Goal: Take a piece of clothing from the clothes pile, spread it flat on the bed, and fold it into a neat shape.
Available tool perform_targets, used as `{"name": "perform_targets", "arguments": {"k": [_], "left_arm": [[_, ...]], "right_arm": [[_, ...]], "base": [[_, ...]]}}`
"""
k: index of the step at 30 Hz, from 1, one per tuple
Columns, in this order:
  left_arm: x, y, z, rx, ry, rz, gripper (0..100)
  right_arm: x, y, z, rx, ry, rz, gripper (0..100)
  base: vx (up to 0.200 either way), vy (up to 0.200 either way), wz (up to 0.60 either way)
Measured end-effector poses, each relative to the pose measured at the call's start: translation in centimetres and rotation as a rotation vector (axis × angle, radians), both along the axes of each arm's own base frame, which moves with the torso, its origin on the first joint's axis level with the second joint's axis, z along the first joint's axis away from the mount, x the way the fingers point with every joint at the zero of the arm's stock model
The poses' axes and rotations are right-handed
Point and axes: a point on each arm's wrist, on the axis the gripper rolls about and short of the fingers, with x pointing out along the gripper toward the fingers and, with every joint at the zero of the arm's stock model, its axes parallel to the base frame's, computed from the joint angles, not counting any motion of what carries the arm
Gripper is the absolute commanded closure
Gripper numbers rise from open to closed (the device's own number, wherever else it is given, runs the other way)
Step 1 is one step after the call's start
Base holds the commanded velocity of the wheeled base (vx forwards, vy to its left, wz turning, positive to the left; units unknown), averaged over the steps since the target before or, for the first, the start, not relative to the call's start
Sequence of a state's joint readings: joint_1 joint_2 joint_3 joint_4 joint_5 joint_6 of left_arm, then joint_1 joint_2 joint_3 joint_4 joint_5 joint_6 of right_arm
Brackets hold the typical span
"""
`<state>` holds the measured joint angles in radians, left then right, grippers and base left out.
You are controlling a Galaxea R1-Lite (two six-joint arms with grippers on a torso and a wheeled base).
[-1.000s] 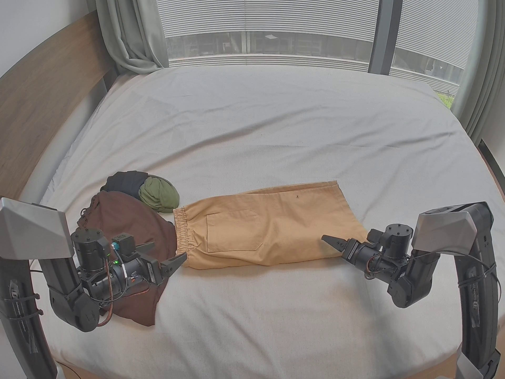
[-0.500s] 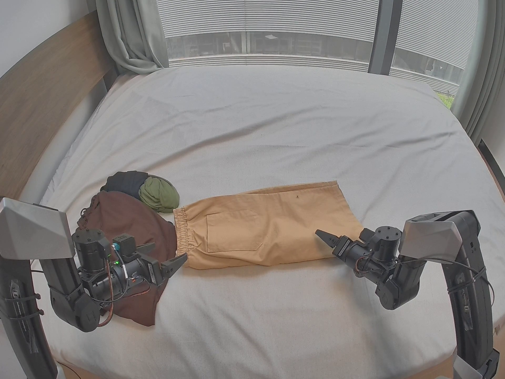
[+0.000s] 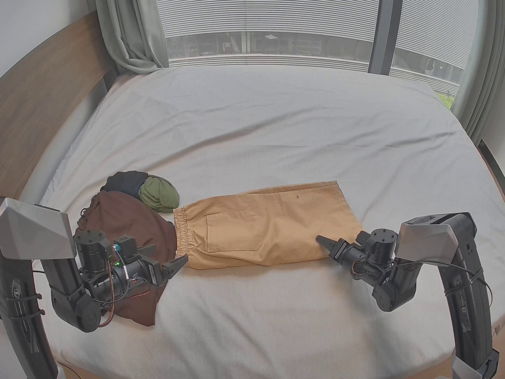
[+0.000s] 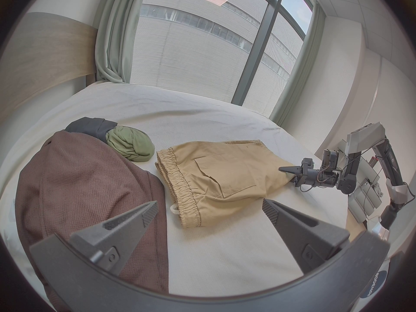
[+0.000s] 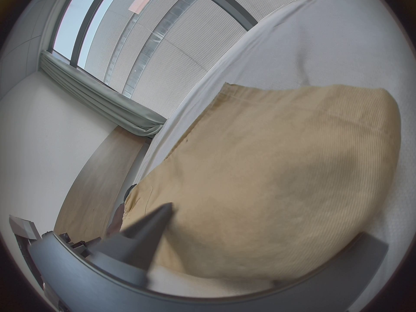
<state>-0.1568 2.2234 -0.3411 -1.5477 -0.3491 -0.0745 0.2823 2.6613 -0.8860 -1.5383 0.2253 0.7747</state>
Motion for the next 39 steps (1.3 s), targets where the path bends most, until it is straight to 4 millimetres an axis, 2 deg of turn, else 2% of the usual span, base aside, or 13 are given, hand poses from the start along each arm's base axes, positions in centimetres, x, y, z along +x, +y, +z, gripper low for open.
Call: {"name": "perform_targets", "arguments": {"k": [9, 14, 26, 39], "left_arm": [[0.0, 0.0, -0.2, 0.001, 0.006, -0.001, 0], [0.0, 0.0, -0.3, 0.002, 0.011, 0.000, 0], [0.0, 0.1, -0.7, 0.001, 0.023, 0.004, 0], [0.0, 0.0, -0.6, -0.020, 0.034, 0.003, 0]], "right_arm": [[-0.2, 0.1, -0.1, -0.004, 0.006, 0.001, 100], [-1.1, 0.0, 0.7, -0.018, 0.013, -0.010, 100], [-5.1, -0.8, 2.4, -0.119, 0.068, 0.017, 100], [-10.1, -2.5, 3.8, -0.259, 0.145, 0.008, 100]], "base": [[0.000, 0.000, 0.00], [0.000, 0.000, 0.00], [0.000, 0.000, 0.00], [0.000, 0.000, 0.00]]}}
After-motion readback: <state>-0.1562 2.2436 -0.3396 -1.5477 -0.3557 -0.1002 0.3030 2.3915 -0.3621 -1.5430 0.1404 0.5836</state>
